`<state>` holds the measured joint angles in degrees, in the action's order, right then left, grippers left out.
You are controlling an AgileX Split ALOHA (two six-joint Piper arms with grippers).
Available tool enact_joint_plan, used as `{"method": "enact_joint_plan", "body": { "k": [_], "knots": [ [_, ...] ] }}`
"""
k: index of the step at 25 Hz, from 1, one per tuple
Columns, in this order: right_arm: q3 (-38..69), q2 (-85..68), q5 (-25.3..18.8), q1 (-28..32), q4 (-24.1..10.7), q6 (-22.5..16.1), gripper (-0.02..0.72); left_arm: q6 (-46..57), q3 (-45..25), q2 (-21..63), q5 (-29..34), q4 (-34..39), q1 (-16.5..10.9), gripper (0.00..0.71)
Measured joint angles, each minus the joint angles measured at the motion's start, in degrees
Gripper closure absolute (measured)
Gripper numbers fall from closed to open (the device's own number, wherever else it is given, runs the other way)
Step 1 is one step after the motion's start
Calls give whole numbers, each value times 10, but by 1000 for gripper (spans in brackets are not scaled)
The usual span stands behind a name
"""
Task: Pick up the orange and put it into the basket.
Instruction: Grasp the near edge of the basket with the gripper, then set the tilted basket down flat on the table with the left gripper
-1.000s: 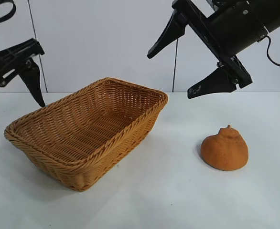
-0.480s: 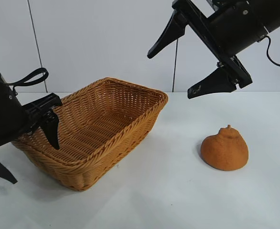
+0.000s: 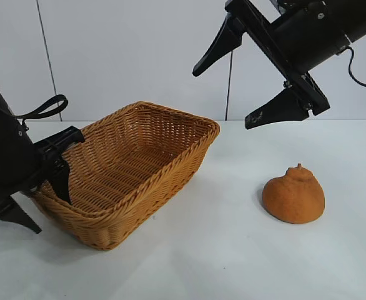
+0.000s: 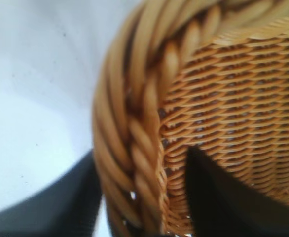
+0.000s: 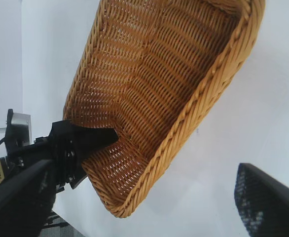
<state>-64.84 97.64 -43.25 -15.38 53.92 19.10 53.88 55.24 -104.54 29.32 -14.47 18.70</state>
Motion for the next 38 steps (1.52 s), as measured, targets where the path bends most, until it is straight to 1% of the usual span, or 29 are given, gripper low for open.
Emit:
{"method": "enact_joint_plan", "body": {
  "k": [3,6,8,9,13,15,17,20,24,26,31,32,34,38],
  "knots": [
    [0,0,0,0,0,0,29,-79,43,5,46,-3,-35,627],
    [0,0,0,0,0,0,29,-184,98,-3,97,-15,-80,627],
    [0,0,0,0,0,0,29,-253,134,-16,133,-22,-99,627],
    [0,0,-1,0,0,0,29,-286,152,-24,147,-25,-103,627],
    [0,0,-9,0,0,0,29,-394,211,-56,201,-34,-105,627],
    [0,0,-13,0,0,0,29,-427,224,-67,222,-34,-102,627],
    [0,0,-13,0,0,0,29,-441,226,-74,228,-34,-96,627],
    [0,0,-13,0,0,0,29,-459,228,-88,225,-37,-84,627],
    [0,0,-14,0,0,0,29,-467,228,-115,210,-71,-63,627],
    [0,0,-14,0,-1,0,29,-472,228,-132,198,-81,-57,627],
    [0,0,-14,0,-2,0,29,-483,228,-154,193,-82,-57,626],
    [0,0,-15,0,-2,0,29,-485,229,-154,193,-82,-57,617],
    [0,0,-15,0,-2,0,29,-485,234,-153,193,-83,-57,546],
    [0,0,-17,0,-2,0,29,-485,252,-153,205,-84,-57,253]
  ]
}}
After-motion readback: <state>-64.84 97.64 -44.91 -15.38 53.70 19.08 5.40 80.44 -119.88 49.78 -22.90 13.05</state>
